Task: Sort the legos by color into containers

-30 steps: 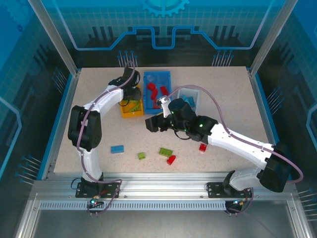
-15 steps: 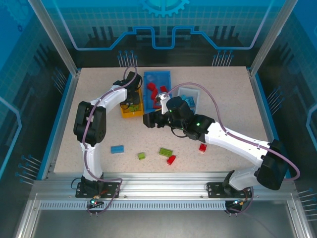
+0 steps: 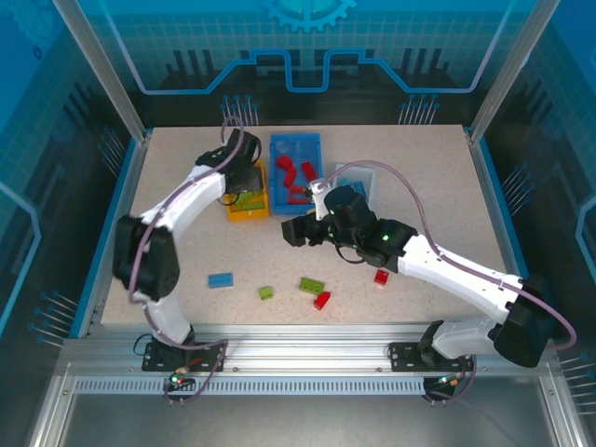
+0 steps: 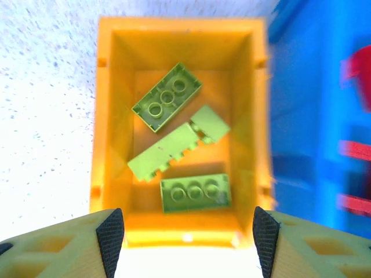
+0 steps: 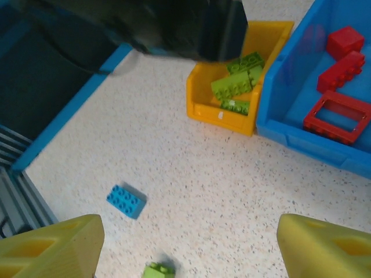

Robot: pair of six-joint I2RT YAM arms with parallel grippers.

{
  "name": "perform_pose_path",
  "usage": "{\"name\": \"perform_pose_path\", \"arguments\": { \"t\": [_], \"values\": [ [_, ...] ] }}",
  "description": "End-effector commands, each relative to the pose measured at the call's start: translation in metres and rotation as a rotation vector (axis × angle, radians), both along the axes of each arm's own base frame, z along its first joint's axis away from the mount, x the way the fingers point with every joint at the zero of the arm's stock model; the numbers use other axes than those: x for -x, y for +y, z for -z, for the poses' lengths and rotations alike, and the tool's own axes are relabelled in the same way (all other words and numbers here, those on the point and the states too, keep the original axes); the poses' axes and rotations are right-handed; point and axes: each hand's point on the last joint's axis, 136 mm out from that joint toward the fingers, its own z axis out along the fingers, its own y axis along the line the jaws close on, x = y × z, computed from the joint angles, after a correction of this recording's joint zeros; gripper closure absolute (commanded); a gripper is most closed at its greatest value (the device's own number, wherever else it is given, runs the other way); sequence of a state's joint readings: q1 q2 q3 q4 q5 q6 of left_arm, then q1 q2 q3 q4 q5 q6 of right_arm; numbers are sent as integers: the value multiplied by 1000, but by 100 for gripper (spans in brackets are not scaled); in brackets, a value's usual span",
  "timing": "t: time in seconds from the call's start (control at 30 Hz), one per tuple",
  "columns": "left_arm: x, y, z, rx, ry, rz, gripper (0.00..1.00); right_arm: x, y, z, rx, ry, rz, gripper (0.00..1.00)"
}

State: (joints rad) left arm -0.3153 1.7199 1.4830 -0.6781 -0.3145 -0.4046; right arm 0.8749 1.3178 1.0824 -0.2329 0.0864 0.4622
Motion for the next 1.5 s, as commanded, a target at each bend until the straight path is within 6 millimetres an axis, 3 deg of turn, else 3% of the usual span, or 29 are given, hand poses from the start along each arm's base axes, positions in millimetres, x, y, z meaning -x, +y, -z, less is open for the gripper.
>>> {"name": "perform_pose_path", "arguments": {
  "t": [0.0,0.13,0.27,0.4,0.5,0.6,0.73,0.77,0.93,1.17,1.33,1.47],
  "values": [
    [47,5,-46,121,-57,-69,36,26,25,40,164,8,-228,21],
    [115,22,-67,232,-95,-134,35,56,74,81,309,-9,-464,21],
    [183,46,-68,302,-131,-212,35,73,119,119,405,0,-619,19],
    [250,71,-59,349,-137,-296,35,71,155,157,515,1,-686,18],
    [285,81,-50,391,-114,-338,35,62,171,181,576,6,-689,17],
    [308,86,-44,408,-82,-364,35,50,180,196,617,1,-663,15],
    [322,93,-46,418,-100,-390,36,38,189,203,637,3,-637,14],
    [323,93,-47,426,-103,-394,36,37,189,217,659,20,-639,15],
    [327,95,-48,426,-104,-401,36,38,199,228,677,29,-654,23],
    [326,95,-48,421,-105,-395,36,36,201,238,726,16,-622,48],
    [326,96,-50,414,-114,-388,36,35,204,222,697,-7,-591,64],
    [322,92,-53,427,-124,-362,36,31,200,180,630,-60,-527,71]
  ]
}}
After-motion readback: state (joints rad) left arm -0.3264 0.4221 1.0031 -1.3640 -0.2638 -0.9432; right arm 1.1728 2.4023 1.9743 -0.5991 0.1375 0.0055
